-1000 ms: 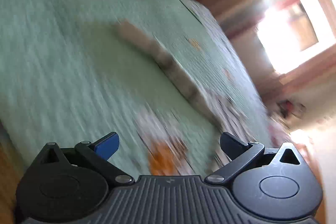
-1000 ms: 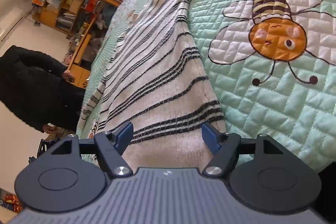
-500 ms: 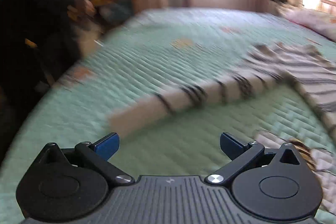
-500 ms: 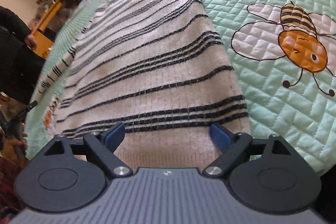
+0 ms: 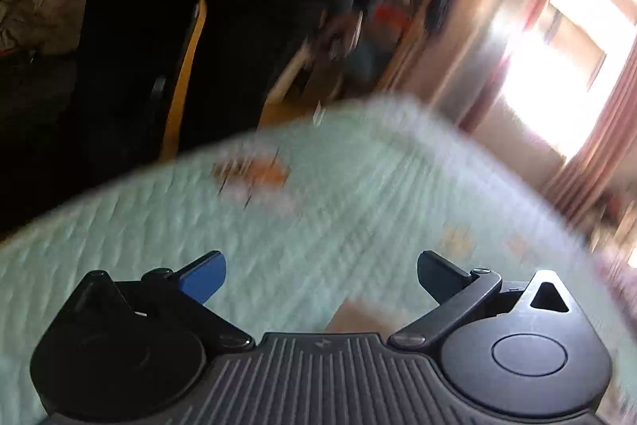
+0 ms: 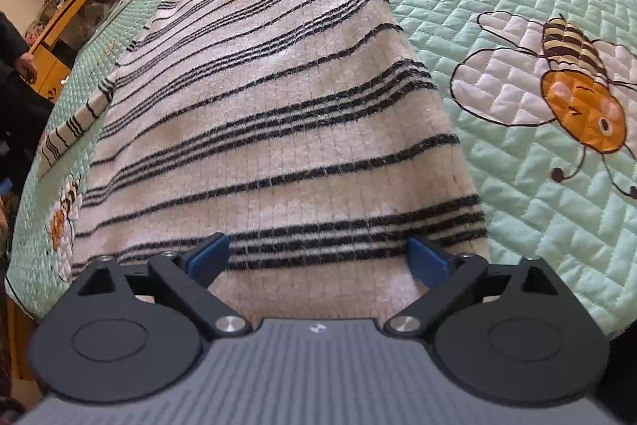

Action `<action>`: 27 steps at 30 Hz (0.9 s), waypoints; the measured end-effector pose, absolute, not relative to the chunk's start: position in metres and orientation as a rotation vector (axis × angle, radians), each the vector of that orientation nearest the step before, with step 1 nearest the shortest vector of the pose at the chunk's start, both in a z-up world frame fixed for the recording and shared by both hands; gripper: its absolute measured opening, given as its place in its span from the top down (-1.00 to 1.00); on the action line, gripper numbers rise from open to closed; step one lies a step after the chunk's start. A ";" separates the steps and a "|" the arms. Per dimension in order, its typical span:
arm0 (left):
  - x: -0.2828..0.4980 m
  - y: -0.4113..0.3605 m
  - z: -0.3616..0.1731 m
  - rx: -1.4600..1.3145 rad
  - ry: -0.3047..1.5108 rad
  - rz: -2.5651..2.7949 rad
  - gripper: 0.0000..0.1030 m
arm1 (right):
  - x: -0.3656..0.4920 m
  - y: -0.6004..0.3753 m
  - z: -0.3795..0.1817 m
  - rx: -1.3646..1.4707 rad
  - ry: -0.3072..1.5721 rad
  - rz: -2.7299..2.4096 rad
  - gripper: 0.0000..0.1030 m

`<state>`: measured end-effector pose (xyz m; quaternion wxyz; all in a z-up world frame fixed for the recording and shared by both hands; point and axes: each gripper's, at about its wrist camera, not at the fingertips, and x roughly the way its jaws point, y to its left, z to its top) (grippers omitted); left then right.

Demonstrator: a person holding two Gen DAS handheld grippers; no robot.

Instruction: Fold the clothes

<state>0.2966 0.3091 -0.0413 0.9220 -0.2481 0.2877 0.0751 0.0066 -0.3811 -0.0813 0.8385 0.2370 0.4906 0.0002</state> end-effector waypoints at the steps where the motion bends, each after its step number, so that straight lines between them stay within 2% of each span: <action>1: 0.298 0.308 -0.052 -0.544 0.640 0.127 -0.98 | 0.008 -0.380 -0.082 0.503 1.037 0.001 -0.96; 3: 0.300 0.310 -0.075 -0.706 0.678 0.051 -0.98 | 0.010 -0.378 -0.082 0.498 1.038 0.003 -0.98; 9: 0.323 0.311 -0.096 -0.941 0.613 0.005 -0.98 | 0.011 -0.376 -0.082 0.491 1.043 0.004 -1.00; 19: 0.347 0.299 -0.110 -0.966 0.574 0.010 -0.92 | 0.011 -0.380 -0.083 0.495 1.038 0.020 -1.00; 22: 0.331 0.297 -0.103 -0.925 0.589 0.029 -0.72 | 0.010 -0.380 -0.084 0.494 1.034 0.027 -1.00; 23: 0.326 0.296 -0.102 -0.914 0.596 0.042 -0.55 | 0.010 -0.380 -0.084 0.495 1.032 0.029 -1.00; 25: 0.321 0.295 -0.102 -0.899 0.618 0.078 -0.03 | 0.009 -0.381 -0.084 0.501 1.025 0.032 -1.00; 26: 0.321 0.296 -0.104 -0.897 0.638 0.097 0.45 | 0.008 -0.382 -0.084 0.501 1.024 0.034 -1.00; 27: 0.320 0.297 -0.106 -0.895 0.651 0.100 0.63 | 0.008 -0.382 -0.084 0.501 1.022 0.036 -1.00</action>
